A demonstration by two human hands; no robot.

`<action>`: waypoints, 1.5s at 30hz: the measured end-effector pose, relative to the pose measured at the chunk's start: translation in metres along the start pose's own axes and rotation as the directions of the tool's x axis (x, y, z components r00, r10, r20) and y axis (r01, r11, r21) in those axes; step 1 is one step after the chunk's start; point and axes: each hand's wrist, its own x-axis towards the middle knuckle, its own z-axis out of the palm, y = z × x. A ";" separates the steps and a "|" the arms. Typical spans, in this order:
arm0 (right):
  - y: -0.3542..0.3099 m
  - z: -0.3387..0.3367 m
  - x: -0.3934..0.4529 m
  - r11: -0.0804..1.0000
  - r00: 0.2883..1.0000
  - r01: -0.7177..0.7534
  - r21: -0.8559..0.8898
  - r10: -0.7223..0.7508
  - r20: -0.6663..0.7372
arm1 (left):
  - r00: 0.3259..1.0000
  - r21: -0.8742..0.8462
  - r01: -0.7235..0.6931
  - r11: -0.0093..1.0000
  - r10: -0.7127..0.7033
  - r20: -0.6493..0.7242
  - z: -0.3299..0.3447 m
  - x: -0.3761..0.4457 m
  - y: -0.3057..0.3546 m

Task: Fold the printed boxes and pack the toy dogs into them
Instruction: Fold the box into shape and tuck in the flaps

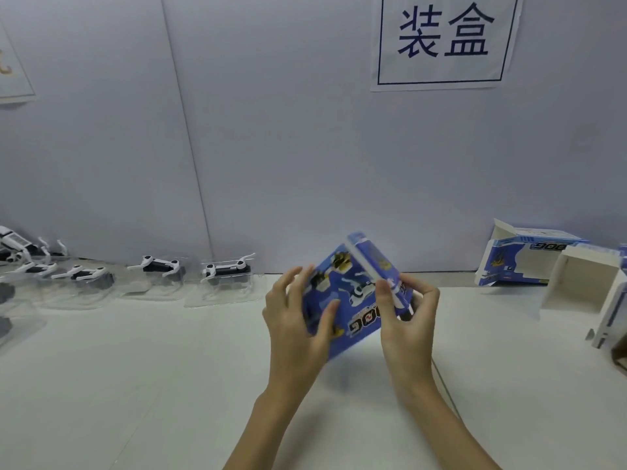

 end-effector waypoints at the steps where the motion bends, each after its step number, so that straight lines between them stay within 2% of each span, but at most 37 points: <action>1: 0.001 0.000 -0.001 0.995 0.997 -0.083 0.060 0.083 0.007 | 0.998 0.096 -0.060 0.994 0.057 0.031 0.000 0.000 0.002; 3: 0.004 0.003 -0.005 0.969 0.976 -0.217 0.116 0.211 0.061 | 0.987 0.236 -0.153 0.960 0.135 0.093 0.001 0.000 0.004; 6: 0.007 0.007 -0.009 0.960 0.951 -0.277 0.033 0.270 0.151 | 0.969 0.336 -0.236 0.912 0.197 0.146 -0.005 0.002 0.000; 10: 0.005 0.004 -0.004 0.966 0.922 -0.213 -0.148 0.248 0.296 | 0.952 0.268 -0.263 0.927 0.205 0.225 -0.019 0.008 -0.008; 15: -0.011 -0.008 0.007 0.977 0.906 -0.164 -0.137 0.204 0.372 | 0.925 0.242 -0.287 0.927 0.203 0.320 -0.019 0.007 -0.007; 26: -0.014 -0.005 0.006 0.975 0.885 -0.031 -0.219 0.129 0.448 | 0.945 0.332 -0.297 0.895 0.226 0.235 -0.016 0.004 0.008; 35: -0.014 -0.014 0.011 0.973 0.818 -0.046 -0.226 0.167 0.550 | 0.910 0.411 -0.412 0.813 0.340 0.237 -0.014 0.002 0.005; 45: -0.007 -0.013 0.007 0.969 0.754 -0.025 -0.245 0.180 0.631 | 0.911 0.430 -0.410 0.804 0.344 0.226 -0.013 0.002 0.007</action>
